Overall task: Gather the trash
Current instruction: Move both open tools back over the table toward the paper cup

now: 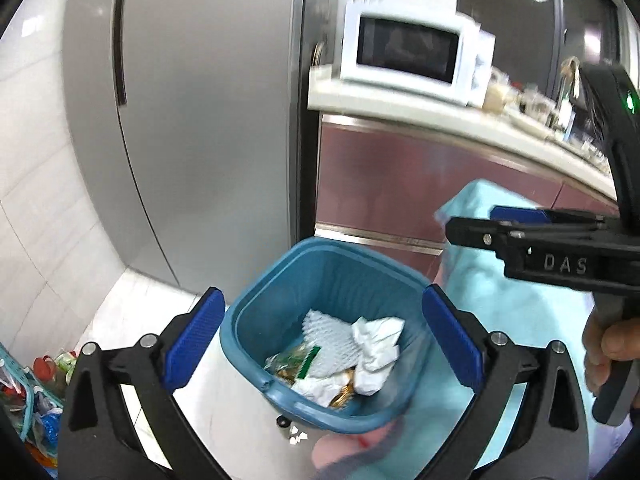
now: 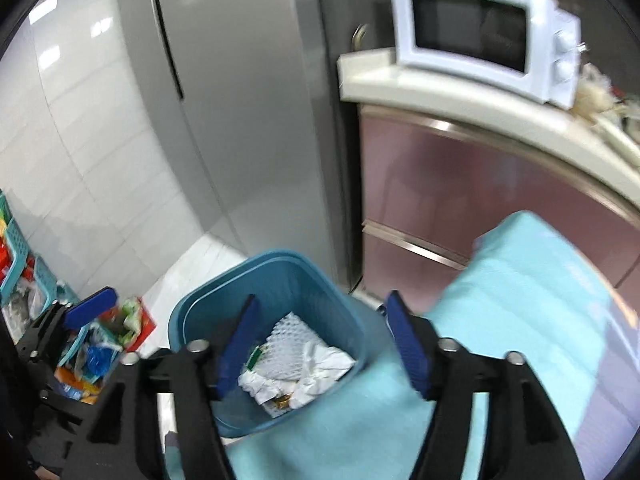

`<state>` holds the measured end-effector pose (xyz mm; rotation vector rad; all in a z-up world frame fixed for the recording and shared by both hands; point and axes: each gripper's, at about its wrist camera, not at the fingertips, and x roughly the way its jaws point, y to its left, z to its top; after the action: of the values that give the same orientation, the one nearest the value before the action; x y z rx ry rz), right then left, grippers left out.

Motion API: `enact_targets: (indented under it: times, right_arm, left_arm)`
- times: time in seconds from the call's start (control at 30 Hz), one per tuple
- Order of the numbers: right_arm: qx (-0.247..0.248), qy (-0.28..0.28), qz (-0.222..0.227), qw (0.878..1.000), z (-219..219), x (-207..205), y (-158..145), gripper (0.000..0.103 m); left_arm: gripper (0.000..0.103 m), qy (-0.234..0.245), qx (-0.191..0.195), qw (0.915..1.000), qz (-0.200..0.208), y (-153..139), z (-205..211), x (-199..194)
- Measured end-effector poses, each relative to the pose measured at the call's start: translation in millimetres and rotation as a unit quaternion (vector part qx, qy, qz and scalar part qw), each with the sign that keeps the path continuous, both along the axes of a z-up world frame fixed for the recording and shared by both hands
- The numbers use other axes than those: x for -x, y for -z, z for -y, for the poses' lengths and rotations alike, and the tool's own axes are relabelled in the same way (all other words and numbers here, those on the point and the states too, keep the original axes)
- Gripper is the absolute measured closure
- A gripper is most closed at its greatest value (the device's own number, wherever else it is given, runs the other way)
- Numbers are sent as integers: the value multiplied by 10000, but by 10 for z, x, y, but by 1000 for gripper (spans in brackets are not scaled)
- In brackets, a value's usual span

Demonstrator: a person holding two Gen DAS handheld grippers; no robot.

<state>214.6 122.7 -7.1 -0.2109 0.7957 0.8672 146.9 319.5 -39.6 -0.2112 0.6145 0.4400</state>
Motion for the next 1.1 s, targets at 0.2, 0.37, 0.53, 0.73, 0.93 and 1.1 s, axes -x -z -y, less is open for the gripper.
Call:
enact_targets:
  times: [0.2, 0.37, 0.53, 0.73, 0.93, 1.1]
  right_arm:
    - [-305, 518, 642, 9961, 606, 230, -303, 9]
    - [-554, 864, 966, 9900, 1128, 436, -455, 7]
    - [-714, 1193, 1371, 9808, 1618, 735, -567, 7]
    - [-783, 1653, 1709, 9682, 2214, 1100, -595, 7]
    - [-703, 2374, 1931, 9494, 2781, 1382, -493, 7]
    - [-620, 2993, 2069, 9294, 3193, 1598, -388, 7]
  left_arm:
    - [6, 162, -297, 9975, 620, -427, 478, 313]
    - [6, 356, -437, 9941, 923, -644, 873, 488]
    - [6, 540, -600, 9888, 1257, -831, 1309, 666]
    - [6, 913, -677, 9836, 1401, -908, 1852, 823]
    - [6, 1342, -637, 9786, 1427, -849, 2337, 907]
    - [6, 1703, -616, 9739, 1364, -768, 2705, 897]
